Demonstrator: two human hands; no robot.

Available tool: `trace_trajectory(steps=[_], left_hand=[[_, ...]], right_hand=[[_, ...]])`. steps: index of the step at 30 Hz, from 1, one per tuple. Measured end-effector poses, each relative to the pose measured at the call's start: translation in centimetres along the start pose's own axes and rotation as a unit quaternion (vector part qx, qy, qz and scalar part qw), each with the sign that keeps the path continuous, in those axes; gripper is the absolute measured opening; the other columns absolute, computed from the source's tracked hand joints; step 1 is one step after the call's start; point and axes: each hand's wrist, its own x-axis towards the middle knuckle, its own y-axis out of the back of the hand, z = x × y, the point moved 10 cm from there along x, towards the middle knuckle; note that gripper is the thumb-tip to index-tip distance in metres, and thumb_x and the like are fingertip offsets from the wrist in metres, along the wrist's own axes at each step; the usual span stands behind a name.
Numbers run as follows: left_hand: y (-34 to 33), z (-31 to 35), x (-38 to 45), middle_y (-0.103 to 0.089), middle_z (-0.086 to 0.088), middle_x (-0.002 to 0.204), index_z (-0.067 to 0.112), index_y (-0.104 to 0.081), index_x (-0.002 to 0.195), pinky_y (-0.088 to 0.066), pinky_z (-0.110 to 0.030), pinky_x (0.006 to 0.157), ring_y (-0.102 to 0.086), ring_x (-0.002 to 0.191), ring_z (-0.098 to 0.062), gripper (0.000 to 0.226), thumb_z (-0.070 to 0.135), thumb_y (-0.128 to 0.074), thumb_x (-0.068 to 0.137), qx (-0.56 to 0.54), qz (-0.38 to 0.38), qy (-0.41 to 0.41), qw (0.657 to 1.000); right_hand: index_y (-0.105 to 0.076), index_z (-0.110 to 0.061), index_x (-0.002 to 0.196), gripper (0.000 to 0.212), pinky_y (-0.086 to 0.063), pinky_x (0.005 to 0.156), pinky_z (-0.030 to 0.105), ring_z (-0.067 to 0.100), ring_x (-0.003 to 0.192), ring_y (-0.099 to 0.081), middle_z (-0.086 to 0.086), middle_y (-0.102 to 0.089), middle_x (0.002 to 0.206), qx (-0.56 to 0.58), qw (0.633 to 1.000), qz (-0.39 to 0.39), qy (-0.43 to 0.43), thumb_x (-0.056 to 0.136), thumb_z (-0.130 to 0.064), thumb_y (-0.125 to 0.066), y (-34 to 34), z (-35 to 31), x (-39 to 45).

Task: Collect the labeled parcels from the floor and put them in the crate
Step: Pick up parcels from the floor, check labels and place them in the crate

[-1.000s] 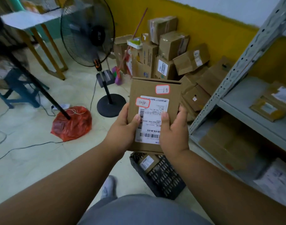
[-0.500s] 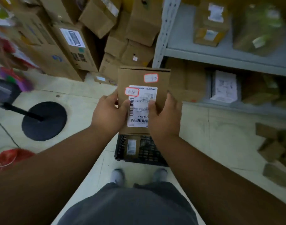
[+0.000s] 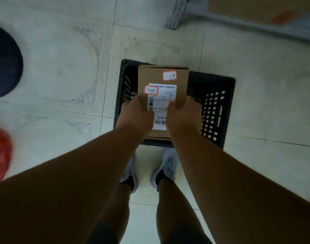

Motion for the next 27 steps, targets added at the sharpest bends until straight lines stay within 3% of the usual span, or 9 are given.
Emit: trace_trajectory(steps=[3, 6, 8, 10, 14, 21, 27], left_hand=[[-4.9, -5.2, 5.5, -0.06, 0.009, 0.092, 0.035, -0.053, 0.091, -0.045, -0.014, 0.05, -0.053, 0.067, -0.003, 0.019, 0.017, -0.05, 0.094, 0.014, -0.013, 0.024, 1.0], [-7.9, -9.1, 10.3, -0.063, 0.006, 0.105, 0.027, -0.057, 0.108, -0.049, -0.013, 0.048, -0.059, 0.069, -0.006, 0.017, 0.019, -0.053, 0.093, 0.031, -0.021, 0.048, 0.998], [-9.6, -10.9, 12.8, -0.063, -0.003, 0.122, 0.02, -0.055, 0.127, -0.056, -0.023, 0.06, -0.066, 0.087, -0.017, 0.034, 0.023, -0.057, 0.093, 0.055, -0.037, 0.06, 0.996], [-10.7, -11.7, 14.7, -0.062, -0.006, 0.128, 0.02, -0.051, 0.135, -0.057, -0.027, 0.066, -0.066, 0.101, -0.021, 0.042, 0.025, -0.057, 0.094, 0.076, -0.048, 0.059, 0.994], [-11.8, -13.1, 16.9, -0.047, -0.012, 0.139, 0.017, -0.04, 0.143, -0.055, -0.037, 0.082, -0.059, 0.115, -0.031, 0.054, 0.032, -0.057, 0.094, 0.13, -0.048, 0.076, 0.987], [-12.9, -14.6, 18.0, -0.019, -0.023, 0.156, 0.021, -0.009, 0.157, -0.04, -0.046, 0.106, -0.039, 0.135, -0.04, 0.076, 0.035, -0.053, 0.097, 0.178, -0.088, 0.093, 0.976], [-13.8, -15.2, 18.5, -0.024, -0.021, 0.157, 0.018, -0.004, 0.159, -0.029, -0.047, 0.114, -0.022, 0.144, -0.037, 0.076, 0.035, -0.047, 0.098, 0.255, -0.141, 0.065, 0.954]], right_hand=[[-0.054, -0.014, 0.121, 0.037, -0.057, 0.065, 0.028, 0.023, 0.096, -0.065, 0.007, -0.059, 0.118, -0.002, 0.999, -0.037, -0.019, 0.099, -0.043, -0.052, -6.9, 4.5, 3.6], [-0.056, -0.013, 0.12, 0.035, -0.06, 0.073, 0.037, 0.026, 0.097, -0.066, 0.009, -0.062, 0.119, 0.004, 0.996, -0.087, -0.036, 0.098, -0.04, -0.052, -13.1, 7.1, 7.0], [-0.059, -0.011, 0.114, 0.032, -0.057, 0.085, 0.041, 0.025, 0.098, -0.063, 0.011, -0.064, 0.118, 0.014, 0.991, -0.124, -0.046, 0.098, -0.037, -0.053, -16.6, 8.2, 8.9], [-0.059, -0.008, 0.107, 0.028, -0.058, 0.085, 0.041, 0.023, 0.095, -0.063, 0.011, -0.066, 0.114, 0.038, 0.986, -0.143, -0.071, 0.1, -0.035, -0.053, -19.2, 9.1, 10.3], [-0.059, -0.01, 0.122, 0.034, -0.056, 0.086, 0.038, 0.025, 0.097, -0.062, 0.011, -0.064, 0.119, 0.044, 0.983, -0.152, -0.095, 0.1, -0.035, -0.052, -22.1, 10.6, 11.7], [-0.054, -0.009, 0.134, 0.04, -0.05, 0.096, 0.033, 0.029, 0.117, -0.058, 0.013, -0.059, 0.134, 0.024, 0.984, -0.179, -0.004, 0.099, -0.029, -0.052, -24.2, 8.9, 11.5], [-0.054, -0.008, 0.134, 0.038, -0.045, 0.093, 0.025, 0.026, 0.121, -0.055, 0.013, -0.056, 0.137, -0.015, 0.974, -0.222, 0.034, 0.1, -0.024, -0.051, -25.3, 9.0, 11.0]])
